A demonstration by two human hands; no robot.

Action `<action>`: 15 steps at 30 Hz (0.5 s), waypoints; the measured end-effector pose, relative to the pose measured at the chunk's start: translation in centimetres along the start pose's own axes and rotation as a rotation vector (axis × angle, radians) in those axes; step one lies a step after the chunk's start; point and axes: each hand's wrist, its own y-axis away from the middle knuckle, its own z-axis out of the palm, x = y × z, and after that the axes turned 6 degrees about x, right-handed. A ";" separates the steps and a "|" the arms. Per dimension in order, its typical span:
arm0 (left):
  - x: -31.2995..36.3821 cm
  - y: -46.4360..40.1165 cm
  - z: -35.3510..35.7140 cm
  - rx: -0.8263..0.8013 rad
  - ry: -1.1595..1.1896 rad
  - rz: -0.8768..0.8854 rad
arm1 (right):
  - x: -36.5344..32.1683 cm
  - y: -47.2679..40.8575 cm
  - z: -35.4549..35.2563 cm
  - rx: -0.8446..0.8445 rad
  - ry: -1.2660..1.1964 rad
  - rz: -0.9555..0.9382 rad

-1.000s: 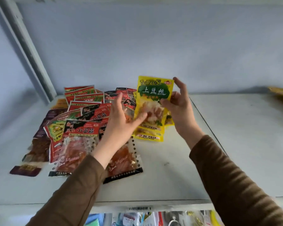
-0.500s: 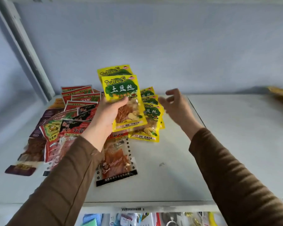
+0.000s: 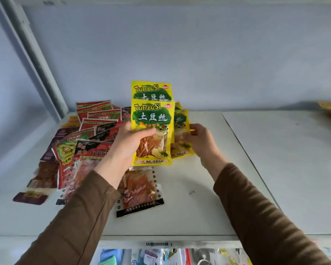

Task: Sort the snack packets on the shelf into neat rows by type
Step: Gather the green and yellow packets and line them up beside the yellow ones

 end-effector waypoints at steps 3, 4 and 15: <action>0.2 0.6 0.7 -0.074 0.037 -0.032 | -1.8 0.3 -0.8 -0.018 -0.403 0.014; 0.2 0.8 1.1 -0.086 0.041 -0.041 | -2.6 0.4 -1.0 -0.033 -0.524 0.018; 0.5 1.2 3.7 -0.127 0.003 0.108 | -6.7 1.8 -1.3 -0.201 -0.926 0.022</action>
